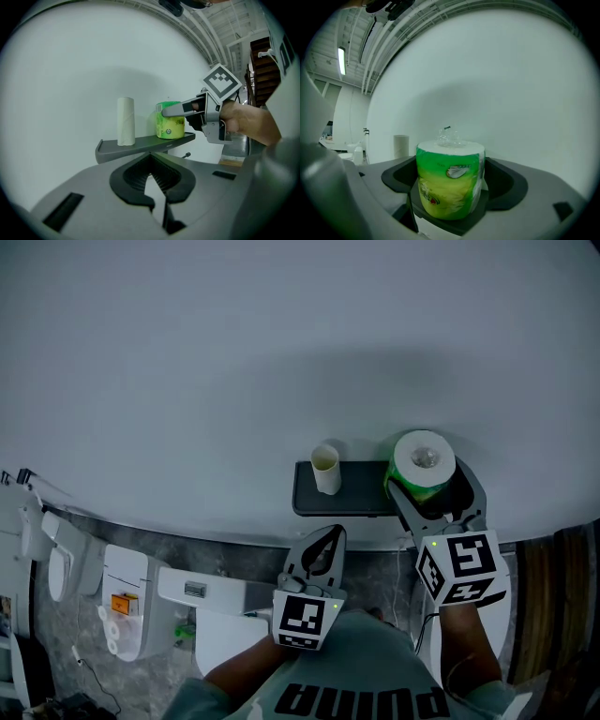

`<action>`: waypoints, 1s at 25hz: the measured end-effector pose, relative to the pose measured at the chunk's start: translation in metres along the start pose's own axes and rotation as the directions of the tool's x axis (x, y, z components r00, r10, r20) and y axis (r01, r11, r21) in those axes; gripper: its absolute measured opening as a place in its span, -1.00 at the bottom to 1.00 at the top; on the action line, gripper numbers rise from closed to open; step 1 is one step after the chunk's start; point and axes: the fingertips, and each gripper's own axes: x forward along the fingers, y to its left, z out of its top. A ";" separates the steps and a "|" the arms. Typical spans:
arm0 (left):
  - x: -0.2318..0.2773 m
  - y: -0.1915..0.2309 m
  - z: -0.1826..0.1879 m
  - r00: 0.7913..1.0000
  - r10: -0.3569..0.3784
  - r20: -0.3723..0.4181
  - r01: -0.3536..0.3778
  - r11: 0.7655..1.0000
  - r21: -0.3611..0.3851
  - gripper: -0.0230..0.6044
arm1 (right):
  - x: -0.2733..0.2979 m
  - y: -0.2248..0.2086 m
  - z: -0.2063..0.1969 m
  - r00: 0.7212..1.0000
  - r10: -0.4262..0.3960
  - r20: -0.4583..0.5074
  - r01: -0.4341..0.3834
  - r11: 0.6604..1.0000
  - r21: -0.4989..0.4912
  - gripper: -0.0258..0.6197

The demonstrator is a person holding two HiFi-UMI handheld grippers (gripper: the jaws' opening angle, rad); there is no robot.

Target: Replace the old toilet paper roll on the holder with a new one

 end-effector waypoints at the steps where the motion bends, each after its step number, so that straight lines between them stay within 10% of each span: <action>1: 0.000 0.001 0.000 1.000 0.003 0.000 -0.003 1.000 0.000 -0.91 | 0.000 0.000 0.000 1.000 0.000 0.001 0.000 1.000 -0.002 0.38; 25: 0.007 -0.003 0.000 0.999 -0.046 0.008 0.046 0.999 0.002 -0.91 | -0.013 -0.003 0.019 0.996 -0.019 0.084 0.016 0.999 0.029 0.37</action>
